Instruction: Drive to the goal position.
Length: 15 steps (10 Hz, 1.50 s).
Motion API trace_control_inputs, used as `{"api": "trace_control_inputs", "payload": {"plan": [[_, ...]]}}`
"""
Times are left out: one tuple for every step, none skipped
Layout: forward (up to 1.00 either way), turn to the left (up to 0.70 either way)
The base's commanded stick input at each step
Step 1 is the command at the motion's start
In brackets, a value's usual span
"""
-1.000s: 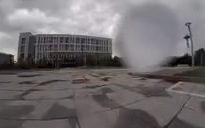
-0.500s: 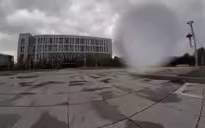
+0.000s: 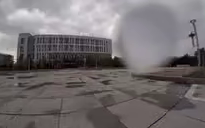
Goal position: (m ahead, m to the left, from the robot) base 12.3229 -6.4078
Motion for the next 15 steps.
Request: {"api": "trace_control_inputs", "payload": {"plan": [[0.7, 0.0], [0.7, 0.0], [0.7, 0.0], [0.7, 0.0], [0.7, 0.0], [0.7, 0.0], [0.7, -0.05], [0.7, -0.18], [0.7, -0.24], [0.7, -0.07], [0.7, 0.0], [0.7, 0.0], [0.7, 0.0], [0.7, 0.0], [0.7, 0.0]]}}
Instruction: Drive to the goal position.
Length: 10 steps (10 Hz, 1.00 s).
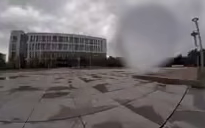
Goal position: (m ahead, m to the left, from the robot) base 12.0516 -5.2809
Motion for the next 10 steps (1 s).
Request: {"api": "trace_control_inputs", "payload": {"plan": [[0.7, 0.0], [0.7, 0.0], [0.7, 0.0], [0.7, 0.0], [0.7, 0.0], [0.7, 0.0], [0.7, 0.0], [0.7, 0.0], [0.7, 0.0], [0.7, -0.01]]}}
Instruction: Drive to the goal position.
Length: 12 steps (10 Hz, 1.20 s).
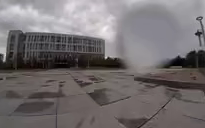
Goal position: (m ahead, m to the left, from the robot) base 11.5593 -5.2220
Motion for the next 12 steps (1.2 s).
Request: {"api": "trace_control_inputs", "payload": {"plan": [[0.7, -0.28], [0.7, -0.34], [0.7, -0.11], [0.7, 0.0], [0.7, 0.0], [0.7, 0.0], [0.7, 0.0], [0.7, 0.0], [0.7, 0.0], [0.7, 0.0], [0.7, 0.0], [0.7, 0.0]]}}
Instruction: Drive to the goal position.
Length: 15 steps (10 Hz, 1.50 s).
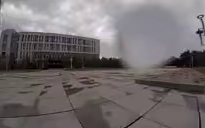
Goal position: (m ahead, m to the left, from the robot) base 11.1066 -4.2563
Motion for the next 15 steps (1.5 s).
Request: {"api": "trace_control_inputs", "payload": {"plan": [[0.7, 0.0], [0.7, 0.0], [0.7, 0.0], [0.7, 0.0], [0.7, 0.0], [0.7, 0.0], [0.7, 0.0], [0.7, 0.0], [0.7, 0.0], [0.7, 0.0], [0.7, 0.0], [0.7, 0.0], [0.7, 0.0], [0.7, 0.0], [0.7, 0.0]]}}
